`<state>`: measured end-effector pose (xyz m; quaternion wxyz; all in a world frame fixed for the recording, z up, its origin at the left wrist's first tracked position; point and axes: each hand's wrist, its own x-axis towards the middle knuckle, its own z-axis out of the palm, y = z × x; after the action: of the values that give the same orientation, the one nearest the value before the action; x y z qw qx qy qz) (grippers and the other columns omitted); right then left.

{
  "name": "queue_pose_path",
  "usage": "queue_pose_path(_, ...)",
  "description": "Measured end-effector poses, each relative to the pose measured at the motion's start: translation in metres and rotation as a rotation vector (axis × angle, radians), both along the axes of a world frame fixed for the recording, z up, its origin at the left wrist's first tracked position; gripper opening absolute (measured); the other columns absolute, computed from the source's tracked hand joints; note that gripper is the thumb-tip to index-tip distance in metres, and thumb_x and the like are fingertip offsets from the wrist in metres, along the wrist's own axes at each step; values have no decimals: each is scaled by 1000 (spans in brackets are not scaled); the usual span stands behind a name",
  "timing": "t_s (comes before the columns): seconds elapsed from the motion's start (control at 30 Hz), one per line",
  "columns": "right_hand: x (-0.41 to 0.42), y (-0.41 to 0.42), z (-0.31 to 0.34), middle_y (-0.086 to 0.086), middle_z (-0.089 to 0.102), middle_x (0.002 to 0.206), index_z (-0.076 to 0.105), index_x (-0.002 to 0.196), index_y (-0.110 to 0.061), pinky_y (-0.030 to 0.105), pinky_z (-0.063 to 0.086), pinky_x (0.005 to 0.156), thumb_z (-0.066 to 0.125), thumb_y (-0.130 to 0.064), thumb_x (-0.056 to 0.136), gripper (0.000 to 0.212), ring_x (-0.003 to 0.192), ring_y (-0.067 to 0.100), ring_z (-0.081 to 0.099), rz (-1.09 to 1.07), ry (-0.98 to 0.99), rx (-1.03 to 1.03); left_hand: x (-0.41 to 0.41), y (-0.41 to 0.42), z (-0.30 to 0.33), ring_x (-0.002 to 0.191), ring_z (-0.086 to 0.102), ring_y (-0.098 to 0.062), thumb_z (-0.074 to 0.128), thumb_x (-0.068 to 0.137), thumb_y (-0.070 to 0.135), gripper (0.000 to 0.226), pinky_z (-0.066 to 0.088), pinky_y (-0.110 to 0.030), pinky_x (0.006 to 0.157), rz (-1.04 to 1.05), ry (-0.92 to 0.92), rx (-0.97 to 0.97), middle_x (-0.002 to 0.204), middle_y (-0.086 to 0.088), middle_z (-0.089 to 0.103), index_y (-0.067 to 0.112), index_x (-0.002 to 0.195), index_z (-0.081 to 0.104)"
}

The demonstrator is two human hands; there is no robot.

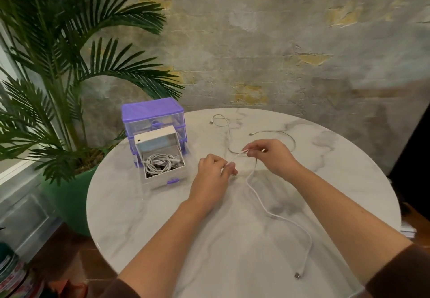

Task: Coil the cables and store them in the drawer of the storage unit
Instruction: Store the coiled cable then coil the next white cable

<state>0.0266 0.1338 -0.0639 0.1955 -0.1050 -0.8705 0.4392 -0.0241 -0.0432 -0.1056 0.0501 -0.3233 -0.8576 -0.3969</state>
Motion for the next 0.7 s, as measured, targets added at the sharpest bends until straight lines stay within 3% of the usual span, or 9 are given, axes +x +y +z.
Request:
queue_pose_path(0.13, -2, 10, 7, -12, 61, 80, 73, 93, -21, 22, 40, 75, 62, -5, 89, 20, 68, -1, 51, -129, 34, -52, 7, 2, 18, 103, 45, -9, 44, 100, 39, 36, 32, -15, 81, -44, -106, 207, 94, 13, 58, 32, 70, 62)
queue_pose_path(0.2, -1, 16, 10, -11, 62, 76, 72, 95, -18, 27, 46, 73, 63, -9, 90, 14, 67, 5, 57, -218, 29, -35, 11, 4, 29, 97, 55, -8, 40, 103, 33, 39, 37, -15, 83, -73, -272, 386, 92, 11, 66, 24, 69, 57)
queue_pose_path(0.27, -1, 19, 14, -3, 67, 76, 72, 90, -16, 32, 53, 72, 64, -16, 91, 9, 71, 18, 64, -299, -27, 67, 15, 5, 39, 85, 61, -7, 36, 104, 31, 38, 43, -24, 87, -126, -440, 514, 81, 7, 69, 19, 73, 54)
queue_pose_path(0.37, -6, 17, 13, 6, 67, 90, 65, 87, -16, 38, 55, 73, 51, -10, 95, 17, 81, 29, 68, -336, -140, 138, 19, 10, 43, 59, 55, -9, 35, 104, 33, 36, 47, -30, 83, -191, -618, 621, 54, 8, 53, 16, 77, 52)
queue_pose_path(0.5, -12, 9, -6, 10, 56, 116, 53, 78, -25, 35, 50, 58, 33, 3, 90, 37, 81, 37, 66, -295, -135, 25, 20, 15, 39, 44, 30, -9, 39, 103, 35, 38, 44, -24, 67, -169, -877, 813, 49, 6, 30, 17, 70, 43)
queue_pose_path(0.57, -6, 4, -17, 10, 52, 119, 60, 83, -24, 32, 50, 55, 32, 3, 92, 40, 75, 32, 62, -275, -126, 59, 16, 13, 36, 42, 27, -9, 41, 102, 28, 37, 40, -25, 64, -157, -973, 915, 50, 5, 27, 17, 66, 40)
queue_pose_path(0.7, 13, -10, -33, -3, 66, 110, 70, 107, -32, 31, 51, 76, 40, -17, 98, 34, 84, 17, 62, -207, -215, 170, 10, 4, 32, 50, 42, -10, 41, 100, 21, 24, 43, -26, 70, -185, -1049, 1047, 59, 3, 41, 13, 81, 54)
